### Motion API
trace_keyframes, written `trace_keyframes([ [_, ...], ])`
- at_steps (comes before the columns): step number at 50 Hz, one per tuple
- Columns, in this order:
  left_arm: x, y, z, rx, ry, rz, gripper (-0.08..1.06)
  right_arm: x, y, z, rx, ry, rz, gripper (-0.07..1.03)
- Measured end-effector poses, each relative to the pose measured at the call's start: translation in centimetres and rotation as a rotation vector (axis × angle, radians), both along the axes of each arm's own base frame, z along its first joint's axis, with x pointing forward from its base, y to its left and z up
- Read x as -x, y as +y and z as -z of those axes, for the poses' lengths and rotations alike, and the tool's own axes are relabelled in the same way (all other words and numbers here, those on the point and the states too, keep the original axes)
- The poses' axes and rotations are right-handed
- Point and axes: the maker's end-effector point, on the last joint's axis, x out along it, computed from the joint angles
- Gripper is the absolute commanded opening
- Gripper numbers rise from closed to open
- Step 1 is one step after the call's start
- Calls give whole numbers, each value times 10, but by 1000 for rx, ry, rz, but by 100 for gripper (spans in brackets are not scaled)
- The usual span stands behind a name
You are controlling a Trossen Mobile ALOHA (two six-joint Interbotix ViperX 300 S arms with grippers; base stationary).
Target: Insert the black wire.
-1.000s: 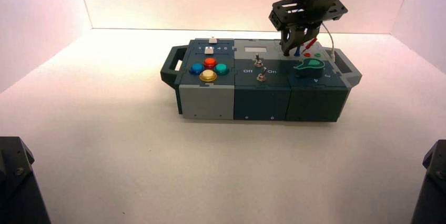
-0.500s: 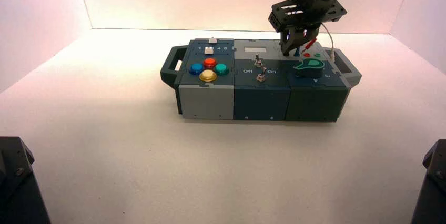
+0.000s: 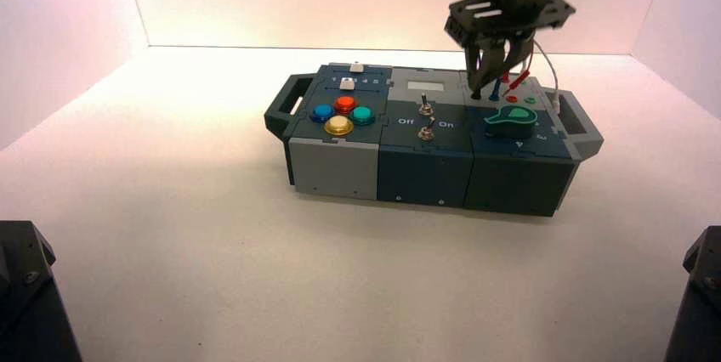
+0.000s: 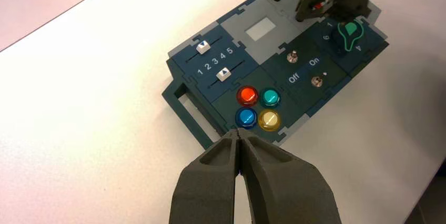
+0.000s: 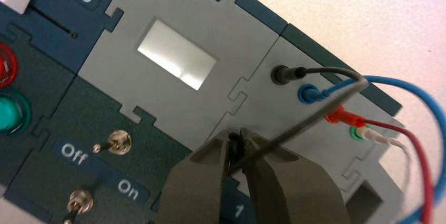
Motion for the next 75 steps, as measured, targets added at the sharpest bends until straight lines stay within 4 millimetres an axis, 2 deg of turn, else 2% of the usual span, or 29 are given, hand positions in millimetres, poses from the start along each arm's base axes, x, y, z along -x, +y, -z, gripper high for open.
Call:
trace_keyframes([
  [4,-1,0,1,-1,0,-2,-3,-3,0,-7,0,-14,-3,23],
  [8,-1,0,1,-1,-1,-3,-3,-8,2,-19,-12,-42,-2,35],
  [10,-1,0,0,0,-4,-3,-3,-9,3,-24,-16,-50,0,38],
  [15,-2,0,1,0,-4,-5,-3,-8,2,-42,-20,-61,0,38],
  [23,-4,0,-1,1,-9,-8,-3,-1,-4,-60,3,-58,-16,38],
  [32,-21,6,2,-3,-31,-63,-3,9,-11,-80,26,-88,-56,38],
  [42,-27,14,22,-32,6,-96,-3,23,-16,-77,30,-81,-65,35],
  [54,-27,15,24,-38,12,-95,-3,32,-20,-66,41,-53,-65,34],
  [75,-30,17,34,-51,41,-105,-3,31,-20,-66,39,-58,-67,34],
])
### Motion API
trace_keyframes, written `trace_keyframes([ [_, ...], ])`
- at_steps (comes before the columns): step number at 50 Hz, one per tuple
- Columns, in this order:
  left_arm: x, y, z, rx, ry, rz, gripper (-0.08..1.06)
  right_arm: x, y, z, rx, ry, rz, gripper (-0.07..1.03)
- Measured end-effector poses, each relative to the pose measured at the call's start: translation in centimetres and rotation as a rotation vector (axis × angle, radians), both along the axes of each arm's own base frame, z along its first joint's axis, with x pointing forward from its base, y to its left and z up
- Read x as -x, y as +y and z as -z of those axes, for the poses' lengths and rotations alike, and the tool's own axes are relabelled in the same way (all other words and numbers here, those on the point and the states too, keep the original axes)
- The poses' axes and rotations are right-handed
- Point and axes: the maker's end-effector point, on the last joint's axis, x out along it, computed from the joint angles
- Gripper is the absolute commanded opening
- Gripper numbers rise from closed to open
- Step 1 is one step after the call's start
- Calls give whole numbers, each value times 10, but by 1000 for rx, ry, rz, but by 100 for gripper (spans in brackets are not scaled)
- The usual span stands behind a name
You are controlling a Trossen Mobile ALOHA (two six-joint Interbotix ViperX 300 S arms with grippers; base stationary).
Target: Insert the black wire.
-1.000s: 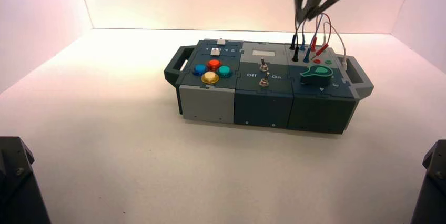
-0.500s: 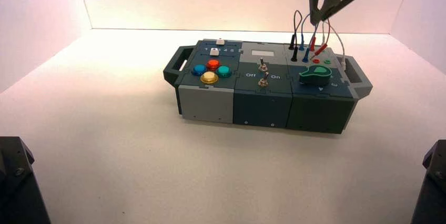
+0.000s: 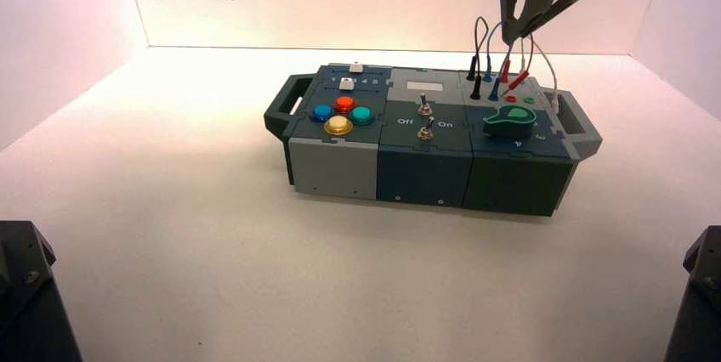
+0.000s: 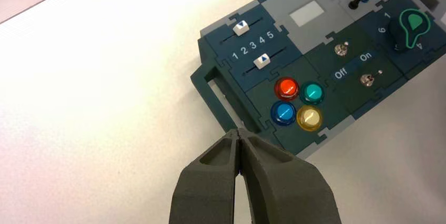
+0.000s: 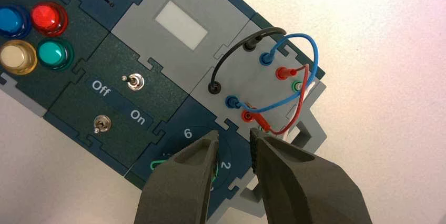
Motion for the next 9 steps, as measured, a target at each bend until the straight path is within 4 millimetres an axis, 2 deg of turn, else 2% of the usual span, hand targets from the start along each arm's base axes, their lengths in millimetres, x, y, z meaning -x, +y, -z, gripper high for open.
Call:
trace_keyframes([
  [9,0,0,1,-1,3,-1,-3,0,0,0,-1,-1,0,34],
])
